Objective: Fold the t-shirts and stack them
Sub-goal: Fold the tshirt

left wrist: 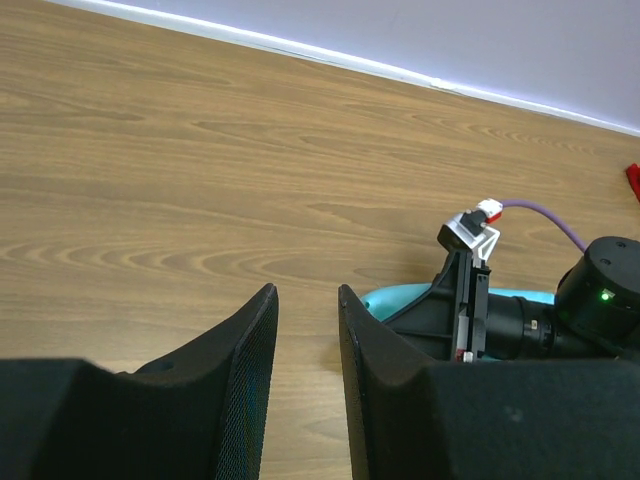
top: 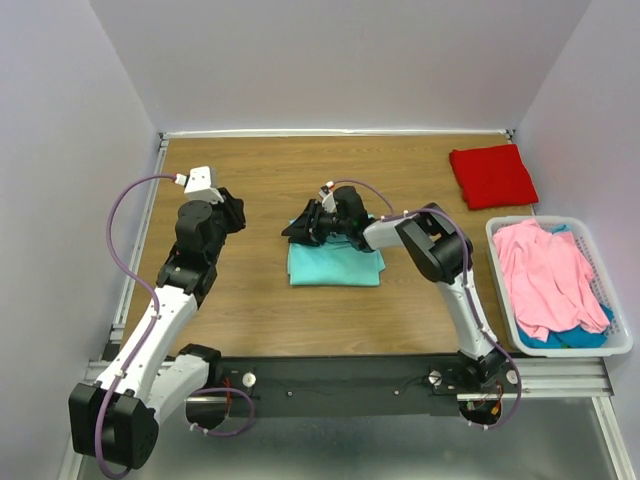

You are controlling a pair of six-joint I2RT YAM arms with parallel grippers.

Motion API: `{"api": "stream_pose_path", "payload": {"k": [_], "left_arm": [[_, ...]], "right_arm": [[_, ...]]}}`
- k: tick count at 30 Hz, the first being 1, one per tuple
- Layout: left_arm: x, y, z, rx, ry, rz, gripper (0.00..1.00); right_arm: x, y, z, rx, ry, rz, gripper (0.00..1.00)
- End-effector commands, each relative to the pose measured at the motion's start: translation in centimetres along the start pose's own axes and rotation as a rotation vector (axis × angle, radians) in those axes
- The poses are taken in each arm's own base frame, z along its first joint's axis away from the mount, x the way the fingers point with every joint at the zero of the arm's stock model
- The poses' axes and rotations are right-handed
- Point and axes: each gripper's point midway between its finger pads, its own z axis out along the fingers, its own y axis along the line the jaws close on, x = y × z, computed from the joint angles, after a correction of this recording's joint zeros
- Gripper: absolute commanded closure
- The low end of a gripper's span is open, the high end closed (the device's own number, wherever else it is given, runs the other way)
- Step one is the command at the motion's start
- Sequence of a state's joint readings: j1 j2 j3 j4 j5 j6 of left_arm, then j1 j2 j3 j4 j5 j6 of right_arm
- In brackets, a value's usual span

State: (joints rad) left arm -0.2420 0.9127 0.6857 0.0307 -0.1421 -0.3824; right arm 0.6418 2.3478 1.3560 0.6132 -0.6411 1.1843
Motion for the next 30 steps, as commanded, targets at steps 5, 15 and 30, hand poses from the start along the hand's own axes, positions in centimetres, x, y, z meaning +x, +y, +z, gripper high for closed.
{"api": "stream_pose_path", "payload": {"k": [5, 15, 30], "left_arm": [[-0.8, 0.6, -0.1, -0.027, -0.025, 0.021, 0.61], [-0.5, 0.5, 0.0, -0.019, -0.016, 0.017, 0.61], [0.7, -3.2, 0.3, 0.155, 0.042, 0.029, 0.62]], "right_arm": [[2.3, 5.0, -2.6, -0.030, 0.046, -0.080, 0.49], [11.1, -1.3, -3.0, 0.074, 0.270, 0.061, 0.49], [6.4, 4.1, -5.5, 0.151, 0.150, -0.250, 0.49]]}}
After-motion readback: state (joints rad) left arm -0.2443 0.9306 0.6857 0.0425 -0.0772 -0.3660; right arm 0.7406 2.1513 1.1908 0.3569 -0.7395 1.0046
